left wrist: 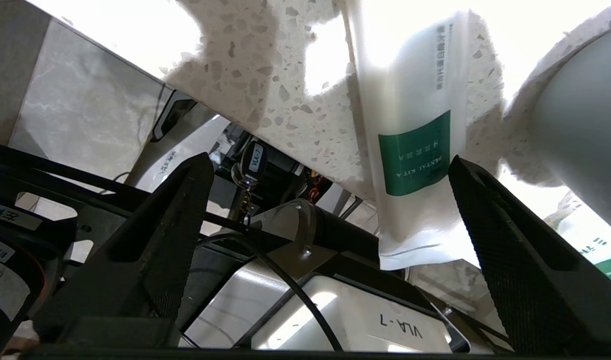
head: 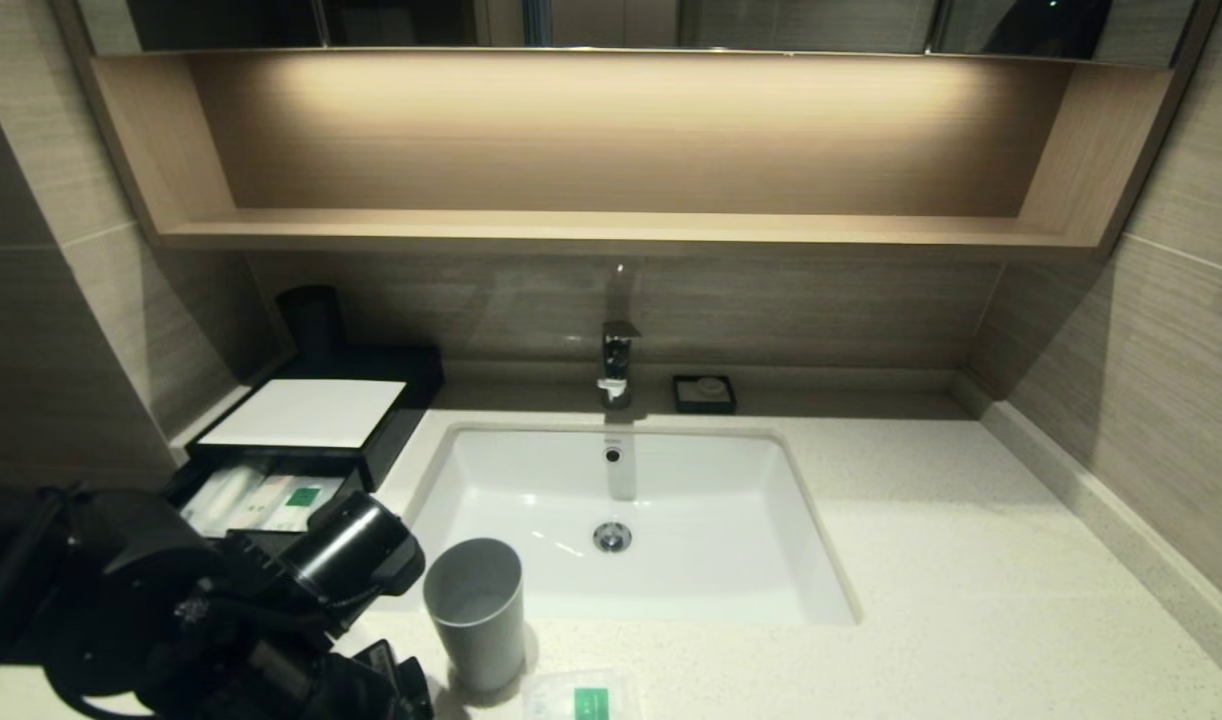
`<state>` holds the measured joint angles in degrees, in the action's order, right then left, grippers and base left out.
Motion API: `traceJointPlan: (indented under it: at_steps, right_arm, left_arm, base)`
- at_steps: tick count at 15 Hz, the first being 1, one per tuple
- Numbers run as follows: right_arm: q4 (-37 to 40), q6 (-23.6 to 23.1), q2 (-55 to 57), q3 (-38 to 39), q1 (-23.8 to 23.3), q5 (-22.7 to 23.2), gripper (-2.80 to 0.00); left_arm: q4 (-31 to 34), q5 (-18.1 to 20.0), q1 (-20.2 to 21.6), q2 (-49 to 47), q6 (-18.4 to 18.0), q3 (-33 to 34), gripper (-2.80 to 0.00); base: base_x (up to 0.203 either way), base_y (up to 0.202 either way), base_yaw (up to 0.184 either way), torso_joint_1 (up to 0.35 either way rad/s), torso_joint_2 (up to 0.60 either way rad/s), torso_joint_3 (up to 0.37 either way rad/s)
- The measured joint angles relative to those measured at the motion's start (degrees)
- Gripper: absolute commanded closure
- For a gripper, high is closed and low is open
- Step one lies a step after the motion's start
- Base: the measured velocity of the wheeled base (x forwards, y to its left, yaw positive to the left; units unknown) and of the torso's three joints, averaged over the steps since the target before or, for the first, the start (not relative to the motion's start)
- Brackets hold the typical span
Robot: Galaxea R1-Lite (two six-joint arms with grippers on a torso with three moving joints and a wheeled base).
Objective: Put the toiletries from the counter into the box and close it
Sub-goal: Pick up the bathroom toiletry
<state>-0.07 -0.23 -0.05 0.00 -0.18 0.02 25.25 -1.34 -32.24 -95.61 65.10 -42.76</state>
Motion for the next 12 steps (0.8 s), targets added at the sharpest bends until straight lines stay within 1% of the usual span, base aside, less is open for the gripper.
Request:
traceJointPlan:
  at_steps: [12]
  right_arm:
    - [0.00, 0.01, 0.00, 0.00, 0.00, 0.00, 0.00]
  left_arm:
    - [0.00, 0.22, -0.10, 0.40, -2.33, 0.33, -2.80]
  base:
    - [0.000, 0.000, 0.000, 0.000, 0.00, 0.000]
